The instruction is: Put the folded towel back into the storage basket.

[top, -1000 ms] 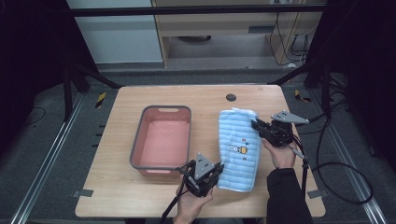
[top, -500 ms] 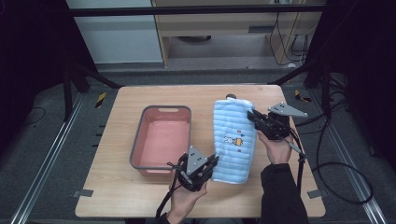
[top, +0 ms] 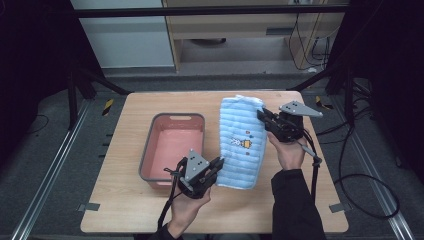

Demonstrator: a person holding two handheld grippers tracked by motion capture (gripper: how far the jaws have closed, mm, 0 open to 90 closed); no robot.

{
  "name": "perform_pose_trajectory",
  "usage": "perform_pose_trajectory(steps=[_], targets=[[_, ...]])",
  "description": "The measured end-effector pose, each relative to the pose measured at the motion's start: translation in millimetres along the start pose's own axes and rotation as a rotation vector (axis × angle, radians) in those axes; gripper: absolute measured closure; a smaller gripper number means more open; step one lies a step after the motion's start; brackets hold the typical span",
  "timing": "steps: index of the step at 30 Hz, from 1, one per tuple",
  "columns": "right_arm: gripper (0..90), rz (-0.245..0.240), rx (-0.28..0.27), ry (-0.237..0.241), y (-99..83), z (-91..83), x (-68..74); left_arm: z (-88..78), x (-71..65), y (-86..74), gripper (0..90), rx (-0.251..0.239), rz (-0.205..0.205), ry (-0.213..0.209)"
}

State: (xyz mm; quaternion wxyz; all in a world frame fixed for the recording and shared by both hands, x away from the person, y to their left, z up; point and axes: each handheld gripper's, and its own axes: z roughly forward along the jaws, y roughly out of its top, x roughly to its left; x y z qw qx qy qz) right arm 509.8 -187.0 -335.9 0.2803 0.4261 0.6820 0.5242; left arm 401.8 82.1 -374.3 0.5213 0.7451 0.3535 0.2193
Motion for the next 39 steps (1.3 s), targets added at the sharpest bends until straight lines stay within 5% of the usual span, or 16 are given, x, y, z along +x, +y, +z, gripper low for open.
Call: perform_pose_trajectory(steps=[21,39], targets=[[78.7,-0.015,-0.038,0.021,35.1,21.2,31.9,-31.0,30.4,17.2,85.3,-0.044,0.011,0.069],[78.7,-0.05,-0.033,0.068,59.4,65.5,79.2,-64.7,67.8,17.4,85.3,-0.069,-0.023,0.157]])
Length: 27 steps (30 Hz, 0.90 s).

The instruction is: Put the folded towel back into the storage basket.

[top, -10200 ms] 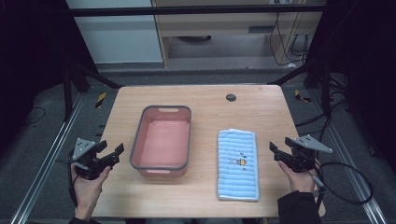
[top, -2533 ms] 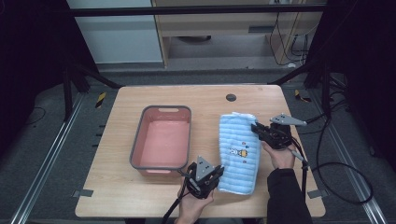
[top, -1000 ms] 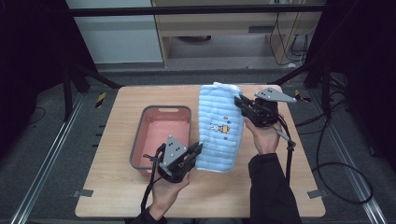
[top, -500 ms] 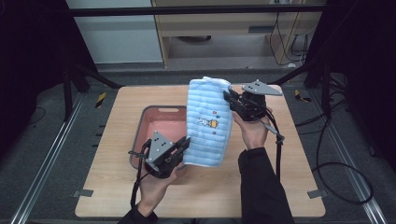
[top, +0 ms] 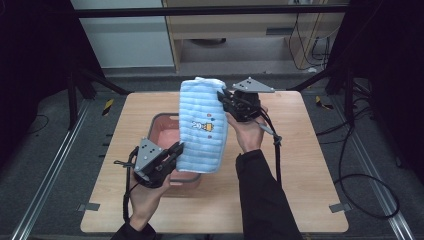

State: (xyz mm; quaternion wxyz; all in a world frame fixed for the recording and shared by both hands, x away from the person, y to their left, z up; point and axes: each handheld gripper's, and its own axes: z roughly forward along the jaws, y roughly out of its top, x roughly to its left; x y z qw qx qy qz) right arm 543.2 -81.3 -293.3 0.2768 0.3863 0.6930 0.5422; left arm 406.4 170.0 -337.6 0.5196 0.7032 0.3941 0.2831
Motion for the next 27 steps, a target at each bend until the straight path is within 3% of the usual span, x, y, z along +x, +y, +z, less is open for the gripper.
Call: perform_pose_trajectory(steps=[14,27], targets=[[78.7,-0.016,0.021,0.043,4.4,36.6,26.6,-15.5,31.3,-5.5,85.3,0.003,-0.036,0.056],[78.7,-0.024,0.051,0.069,-4.0,70.0,41.5,-11.8,54.4,-22.4,85.3,0.042,-0.073,0.099]])
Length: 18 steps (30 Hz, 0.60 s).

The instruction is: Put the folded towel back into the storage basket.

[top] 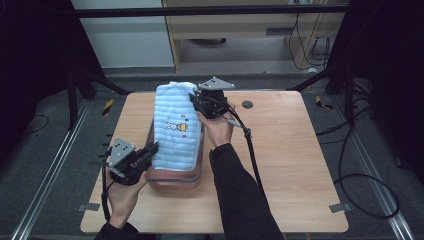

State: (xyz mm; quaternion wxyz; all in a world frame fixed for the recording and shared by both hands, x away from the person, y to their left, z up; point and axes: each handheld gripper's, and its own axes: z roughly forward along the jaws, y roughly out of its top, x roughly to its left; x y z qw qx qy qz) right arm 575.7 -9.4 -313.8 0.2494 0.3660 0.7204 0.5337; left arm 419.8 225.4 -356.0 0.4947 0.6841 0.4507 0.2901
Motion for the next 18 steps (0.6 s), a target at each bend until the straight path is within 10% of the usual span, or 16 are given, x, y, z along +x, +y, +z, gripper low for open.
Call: perform_pose_trajectory(steps=[18], targets=[[78.6,0.015,0.057,0.003,-31.6,22.6,-6.6,24.3,5.0,-19.5,85.3,0.081,0.029,0.024]])
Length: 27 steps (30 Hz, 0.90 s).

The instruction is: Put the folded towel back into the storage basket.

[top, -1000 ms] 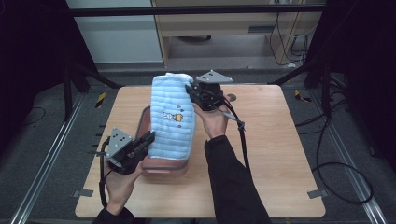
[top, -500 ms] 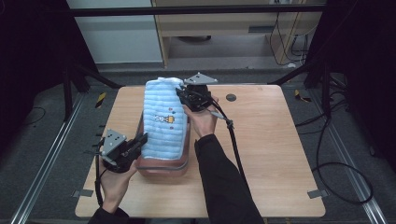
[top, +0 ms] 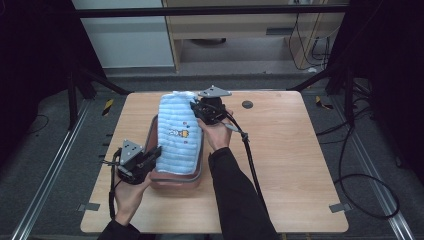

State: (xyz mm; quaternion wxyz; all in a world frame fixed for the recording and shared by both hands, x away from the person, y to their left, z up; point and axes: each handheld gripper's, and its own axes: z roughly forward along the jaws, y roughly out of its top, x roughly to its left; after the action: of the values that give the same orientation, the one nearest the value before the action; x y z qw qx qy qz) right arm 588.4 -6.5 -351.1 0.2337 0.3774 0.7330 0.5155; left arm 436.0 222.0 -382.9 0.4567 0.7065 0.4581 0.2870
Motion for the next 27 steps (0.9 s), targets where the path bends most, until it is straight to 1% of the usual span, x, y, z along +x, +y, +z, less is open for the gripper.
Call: perform_pose_trajectory(steps=[1,3,6,7,14,22,24,26,27], targets=[[78.6,0.004,0.01,0.0,-4.3,2.0,-1.1,3.1,-0.5,-3.2,85.3,0.016,-0.001,0.002],[78.6,0.0,0.019,-0.001,-7.7,3.7,-2.1,5.4,-0.9,-5.7,85.3,0.03,-0.01,0.0],[78.6,0.008,0.024,0.001,-13.3,6.2,-3.6,9.2,-1.0,-8.9,85.3,0.04,-0.014,0.003],[78.6,0.002,0.026,0.001,-14.7,7.1,-4.1,10.2,-0.9,-9.9,85.2,0.044,-0.01,0.006],[78.6,-0.004,0.053,0.0,-26.3,16.1,-4.6,17.6,-0.3,-18.7,85.3,0.081,-0.003,0.017],[78.5,-0.011,0.077,0.005,-37.3,29.8,-0.9,23.7,3.0,-28.1,85.2,0.115,-0.008,0.035],[78.5,-0.01,0.086,0.008,-39.7,33.0,-0.1,25.2,4.7,-30.5,85.2,0.124,-0.003,0.041],[78.4,-0.019,0.091,0.01,-41.9,36.0,0.9,26.3,6.0,-32.9,85.2,0.132,-0.006,0.046],[78.4,-0.015,0.094,0.01,-42.9,37.2,1.7,26.9,6.4,-34.0,85.1,0.134,-0.008,0.049]])
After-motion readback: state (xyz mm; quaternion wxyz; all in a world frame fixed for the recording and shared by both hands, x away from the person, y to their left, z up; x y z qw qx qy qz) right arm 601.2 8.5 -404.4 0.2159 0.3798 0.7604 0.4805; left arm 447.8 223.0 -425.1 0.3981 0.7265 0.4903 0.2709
